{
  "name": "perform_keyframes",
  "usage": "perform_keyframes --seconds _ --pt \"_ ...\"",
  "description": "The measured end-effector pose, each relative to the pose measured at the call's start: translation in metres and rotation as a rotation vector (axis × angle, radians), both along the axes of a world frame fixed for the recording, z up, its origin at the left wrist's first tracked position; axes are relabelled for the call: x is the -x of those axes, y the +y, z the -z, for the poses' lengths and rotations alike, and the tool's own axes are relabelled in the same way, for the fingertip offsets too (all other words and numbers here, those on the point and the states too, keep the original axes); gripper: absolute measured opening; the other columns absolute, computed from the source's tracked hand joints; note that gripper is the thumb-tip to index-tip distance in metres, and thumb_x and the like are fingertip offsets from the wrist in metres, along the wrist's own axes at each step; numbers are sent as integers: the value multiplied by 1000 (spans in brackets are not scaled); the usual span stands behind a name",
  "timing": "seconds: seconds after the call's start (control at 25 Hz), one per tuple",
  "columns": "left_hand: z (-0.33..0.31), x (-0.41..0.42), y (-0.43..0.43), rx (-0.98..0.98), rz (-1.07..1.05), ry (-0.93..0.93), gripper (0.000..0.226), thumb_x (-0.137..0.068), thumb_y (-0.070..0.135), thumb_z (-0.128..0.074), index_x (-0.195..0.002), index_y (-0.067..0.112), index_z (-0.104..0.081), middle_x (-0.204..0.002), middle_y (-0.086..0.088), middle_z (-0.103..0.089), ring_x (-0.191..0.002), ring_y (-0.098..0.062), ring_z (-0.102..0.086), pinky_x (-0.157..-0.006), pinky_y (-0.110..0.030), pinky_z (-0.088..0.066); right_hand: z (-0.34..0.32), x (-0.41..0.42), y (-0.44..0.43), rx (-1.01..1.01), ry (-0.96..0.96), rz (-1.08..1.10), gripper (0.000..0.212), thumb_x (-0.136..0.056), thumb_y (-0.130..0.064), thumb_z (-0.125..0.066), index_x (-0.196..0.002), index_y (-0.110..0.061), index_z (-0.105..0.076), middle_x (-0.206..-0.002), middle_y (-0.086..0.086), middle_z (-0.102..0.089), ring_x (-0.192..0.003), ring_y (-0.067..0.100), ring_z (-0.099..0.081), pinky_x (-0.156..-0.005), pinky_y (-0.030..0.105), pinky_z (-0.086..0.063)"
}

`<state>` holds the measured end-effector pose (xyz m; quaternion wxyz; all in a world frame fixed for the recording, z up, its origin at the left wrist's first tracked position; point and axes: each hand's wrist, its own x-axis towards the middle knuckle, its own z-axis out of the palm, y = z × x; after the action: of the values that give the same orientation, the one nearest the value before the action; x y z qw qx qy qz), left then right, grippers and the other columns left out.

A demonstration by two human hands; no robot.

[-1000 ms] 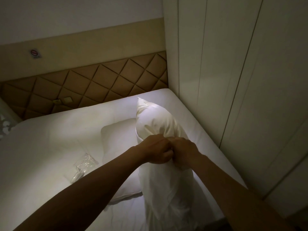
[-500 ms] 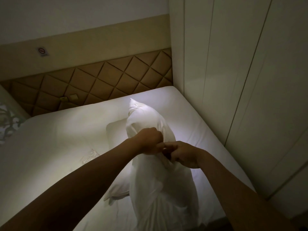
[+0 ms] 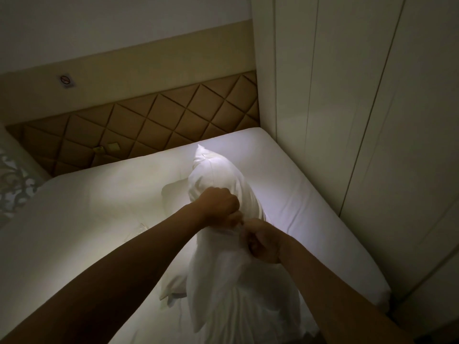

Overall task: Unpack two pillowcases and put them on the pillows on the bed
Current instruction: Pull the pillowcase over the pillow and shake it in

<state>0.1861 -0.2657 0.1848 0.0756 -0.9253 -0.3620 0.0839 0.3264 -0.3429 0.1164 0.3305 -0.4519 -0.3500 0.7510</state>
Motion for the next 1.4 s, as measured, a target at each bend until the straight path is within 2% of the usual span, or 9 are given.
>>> perform_keyframes --seconds 0.28,0.44,0.56,0.64,0.84,0.92,1.0,1.16,1.4 --pt "-1 37 16 49 4 -155 53 -83 51 -27 -93 16 -66 -79 1 -67 -64 -14 -51 -66 -26 -37 -16 -46 -1 -51 -265 108 27 -81 -27 -59 -58 -18 -50 -66 5 -49 -67 20 -50 -66 31 -40" --pt "-9 26 20 -49 103 -176 66 -83 43 -62 -139 31 -29 -90 -1 -67 -65 -15 -57 -66 -25 -50 -26 -51 5 -325 -679 14 31 -92 -18 -53 -61 -20 -52 -70 -1 -51 -68 13 -48 -67 28 -39" --pt "-8 15 23 -95 150 -125 65 -91 40 -55 -149 32 -27 -106 -4 -69 -86 -23 -67 -77 -32 -58 -19 -55 5 -503 -800 49 39 -94 -20 -54 -57 -19 -42 -59 -3 -42 -55 8 -37 -58 23 -32" --pt "-6 6 22 -75 129 -111 45 -93 39 -48 -136 25 -52 -110 -4 -69 -105 -27 -64 -90 -35 -53 -13 -56 0 -706 -1051 139 38 -92 -30 -51 -57 -19 -40 -73 -3 -48 -62 4 -40 -57 12 -30" --pt "-9 -11 14 140 81 -32 33 -92 32 -51 -71 9 -63 -67 -5 -62 -60 -20 -56 -64 -29 -48 -11 -56 11 -1055 -1167 -82 33 -75 -45 -50 -72 -13 -58 -144 6 -50 -129 20 -47 -98 28 -43" --pt "-10 -9 9 167 83 10 34 -93 33 -52 -75 8 -66 -72 -8 -65 -61 -21 -53 -66 -32 -48 -14 -53 10 -926 -1027 -147 23 -75 -38 -58 -60 -24 -47 -102 1 -69 -86 13 -63 -72 30 -47" --pt "-8 -3 2 199 90 38 34 -94 37 -50 -79 13 -70 -74 -4 -67 -63 -18 -55 -67 -33 -51 -12 -49 9 -757 -923 -187 31 -71 -26 -61 -48 -26 -40 -55 -9 -45 -49 6 -40 -52 28 -33" --pt "-15 19 4 162 118 61 28 -94 37 -49 -112 29 -69 -102 8 -70 -91 -13 -63 -85 -27 -48 -12 -52 11 -551 -844 -286 30 -61 -23 -56 -37 -23 -38 -44 -11 -30 -43 7 -28 -48 24 -26" --pt "-37 25 23 -139 178 213 22 -83 35 -51 -96 28 -67 -93 8 -71 -82 -16 -65 -89 -32 -32 -18 -42 4 -479 -826 -436 34 -69 -16 -58 -42 -24 -39 -45 -9 -33 -42 7 -29 -50 21 -28"
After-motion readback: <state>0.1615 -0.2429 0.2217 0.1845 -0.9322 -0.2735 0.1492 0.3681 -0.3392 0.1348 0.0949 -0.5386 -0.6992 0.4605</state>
